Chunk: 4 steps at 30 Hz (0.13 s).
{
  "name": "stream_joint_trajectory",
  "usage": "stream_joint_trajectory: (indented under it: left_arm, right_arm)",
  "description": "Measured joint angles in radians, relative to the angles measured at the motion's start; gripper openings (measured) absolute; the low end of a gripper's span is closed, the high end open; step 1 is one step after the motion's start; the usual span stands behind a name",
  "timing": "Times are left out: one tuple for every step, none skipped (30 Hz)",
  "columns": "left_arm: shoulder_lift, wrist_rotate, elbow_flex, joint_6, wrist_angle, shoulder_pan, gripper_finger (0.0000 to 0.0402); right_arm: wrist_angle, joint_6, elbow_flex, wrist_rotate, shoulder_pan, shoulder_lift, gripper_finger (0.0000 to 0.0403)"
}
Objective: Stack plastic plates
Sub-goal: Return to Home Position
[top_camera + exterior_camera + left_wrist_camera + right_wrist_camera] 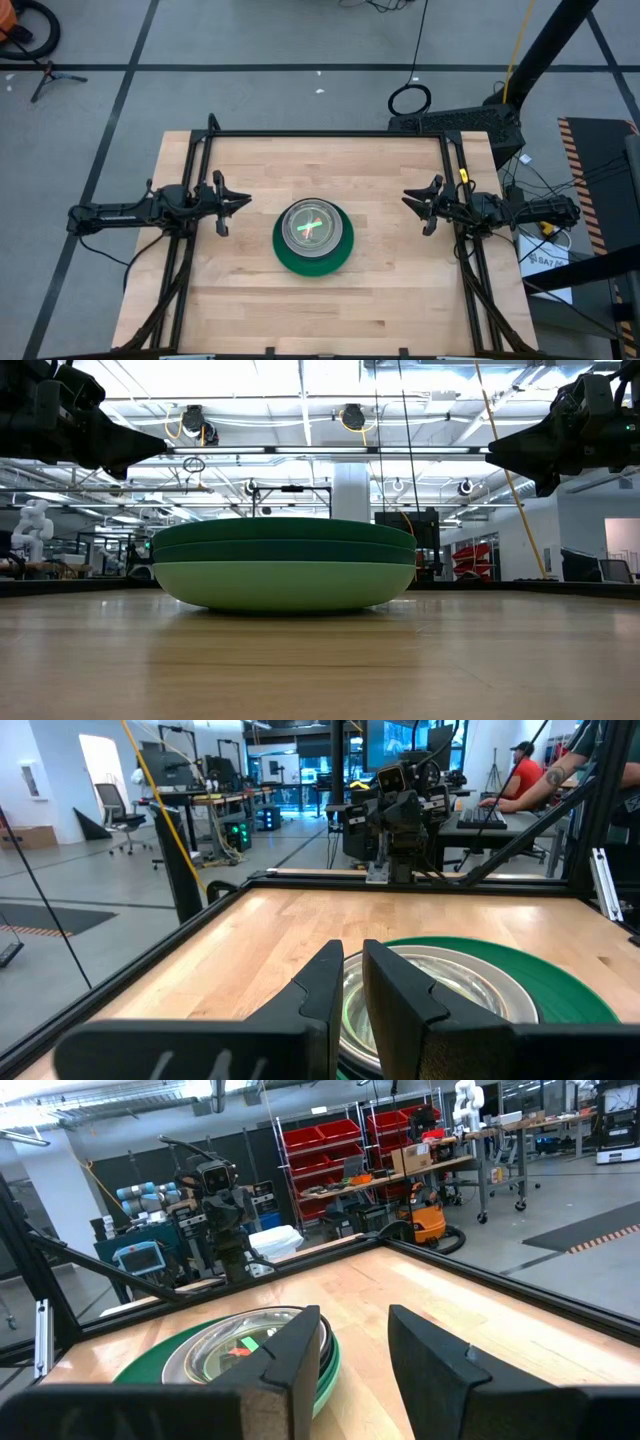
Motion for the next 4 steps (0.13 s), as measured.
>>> stream_joint_trajectory:
  left_arm:
    - [0.000,0.000,0.000,0.000,0.000,0.000,0.0051]
    - [0.000,0.000,0.000,0.000,0.000,0.000,0.0051]
    - [0.000,0.000,0.000,0.000,0.000,0.000,0.0051]
    - [0.000,0.000,0.000,0.000,0.000,0.000,0.0051]
  right_arm:
    - [0.000,0.000,0.000,0.000,0.000,0.000,0.0116]
    - [0.000,0.000,0.000,0.000,0.000,0.000,0.0116]
    - [0.000,0.000,0.000,0.000,0.000,0.000,0.0116]
    - [0.000,0.000,0.000,0.000,0.000,0.000,0.0116]
